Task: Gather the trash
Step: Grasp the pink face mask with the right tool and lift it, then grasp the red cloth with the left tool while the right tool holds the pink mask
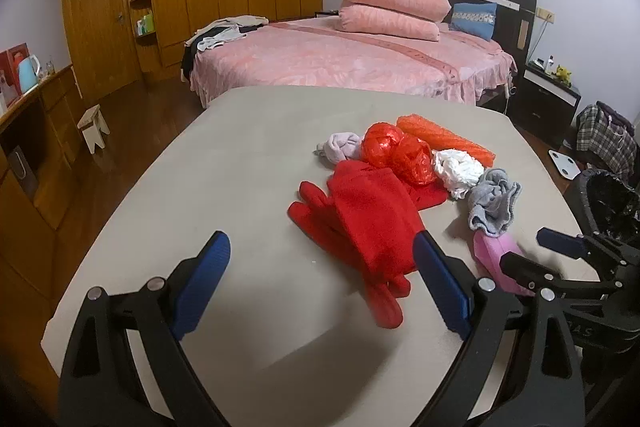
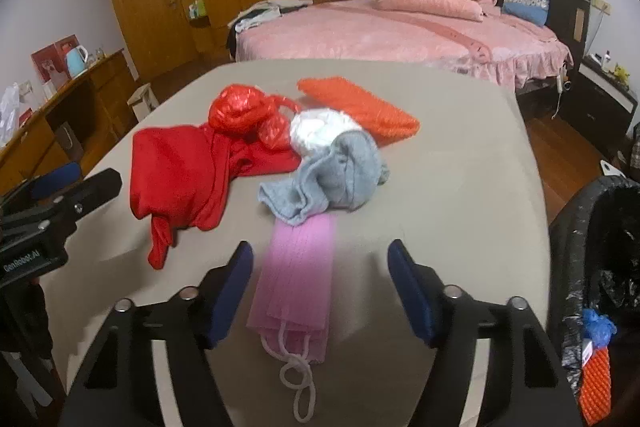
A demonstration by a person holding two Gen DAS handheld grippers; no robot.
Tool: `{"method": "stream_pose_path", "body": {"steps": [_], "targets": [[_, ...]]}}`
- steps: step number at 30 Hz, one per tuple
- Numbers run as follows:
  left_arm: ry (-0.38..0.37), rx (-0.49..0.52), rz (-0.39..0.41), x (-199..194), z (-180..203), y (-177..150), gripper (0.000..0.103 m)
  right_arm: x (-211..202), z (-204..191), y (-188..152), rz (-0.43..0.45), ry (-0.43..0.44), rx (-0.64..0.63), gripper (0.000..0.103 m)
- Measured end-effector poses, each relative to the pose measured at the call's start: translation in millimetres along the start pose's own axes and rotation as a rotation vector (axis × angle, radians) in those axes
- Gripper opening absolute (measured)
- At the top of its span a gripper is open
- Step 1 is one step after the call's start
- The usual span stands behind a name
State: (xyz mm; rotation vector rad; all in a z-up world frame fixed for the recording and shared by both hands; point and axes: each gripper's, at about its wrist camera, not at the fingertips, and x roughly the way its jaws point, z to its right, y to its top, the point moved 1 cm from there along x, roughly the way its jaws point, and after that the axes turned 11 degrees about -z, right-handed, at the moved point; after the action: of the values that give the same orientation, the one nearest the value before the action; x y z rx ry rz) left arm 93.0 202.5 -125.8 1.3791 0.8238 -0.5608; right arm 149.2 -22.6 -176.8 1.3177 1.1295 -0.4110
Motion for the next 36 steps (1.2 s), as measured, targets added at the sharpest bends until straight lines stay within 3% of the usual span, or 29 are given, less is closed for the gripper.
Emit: {"method": "stream_pose_path", "body": {"steps": [7, 13, 22, 36], "targets": [[-0.008, -0.003, -0.007, 1.1, 2.4, -1.7, 0.090, 8.4, -5.5, -6.1, -0.057, 0.052, -0.026, 0.034], [-0.011, 0.002, -0.006, -0.7, 8.8, -1.5, 0.090, 6.6, -3.1, -10.3, -0.057, 0.067, -0.023, 0.020], [-0.026, 0.015, -0.006, -1.1, 23.9, -1.5, 0.090, -12.2, 5.4, -13.7, -0.033, 0.066, -0.019, 0.017], [-0.029, 0.022, -0.008, 4.1, 34.7, 5.2, 0.090, -46.9, 15.7, 10.0, 0.082, 0.054, -0.027, 0.017]]}}
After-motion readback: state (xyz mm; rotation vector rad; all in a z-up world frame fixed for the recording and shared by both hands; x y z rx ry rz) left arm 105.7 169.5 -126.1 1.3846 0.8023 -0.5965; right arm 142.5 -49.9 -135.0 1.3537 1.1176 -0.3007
